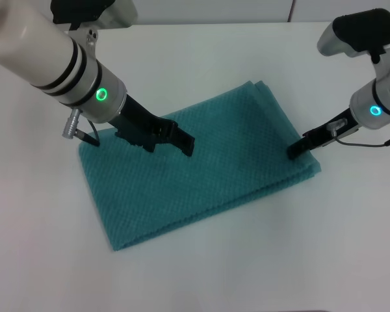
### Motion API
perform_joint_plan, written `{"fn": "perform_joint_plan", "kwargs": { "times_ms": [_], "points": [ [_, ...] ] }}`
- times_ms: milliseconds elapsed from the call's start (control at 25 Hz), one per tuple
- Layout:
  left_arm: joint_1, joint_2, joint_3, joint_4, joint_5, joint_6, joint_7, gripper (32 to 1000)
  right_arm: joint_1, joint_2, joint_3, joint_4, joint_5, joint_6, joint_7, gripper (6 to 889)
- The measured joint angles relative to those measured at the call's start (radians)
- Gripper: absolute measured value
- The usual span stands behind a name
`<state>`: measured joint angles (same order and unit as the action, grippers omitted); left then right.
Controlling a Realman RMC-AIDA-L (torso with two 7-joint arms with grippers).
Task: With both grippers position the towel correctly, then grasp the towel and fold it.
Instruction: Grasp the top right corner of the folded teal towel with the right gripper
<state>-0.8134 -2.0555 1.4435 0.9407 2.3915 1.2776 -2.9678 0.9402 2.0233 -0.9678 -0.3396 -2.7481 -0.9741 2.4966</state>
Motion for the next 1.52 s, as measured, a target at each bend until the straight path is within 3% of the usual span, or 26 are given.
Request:
{"fn": "perform_joint_plan", "kwargs": {
  "times_ms": [240,840,1520],
  "points": [
    [0.0,0.0,0.0,0.0,0.0,0.0,0.0,858,0.0,0.012,-0.003,0.009,0.001,0.017,-0.002,849],
    [0.0,0.0,0.0,-0.008,-0.013,-0.002,0.011,857,-0.003,0.012,0.0,0.023,0.001,0.031,-0.002,787],
    [0.003,0.0,0.003,-0.008,-0.014,-0.005,0.012,857,-0.011,0.02,0.0,0.017,0.0,0.03,0.003,667]
  ]
}}
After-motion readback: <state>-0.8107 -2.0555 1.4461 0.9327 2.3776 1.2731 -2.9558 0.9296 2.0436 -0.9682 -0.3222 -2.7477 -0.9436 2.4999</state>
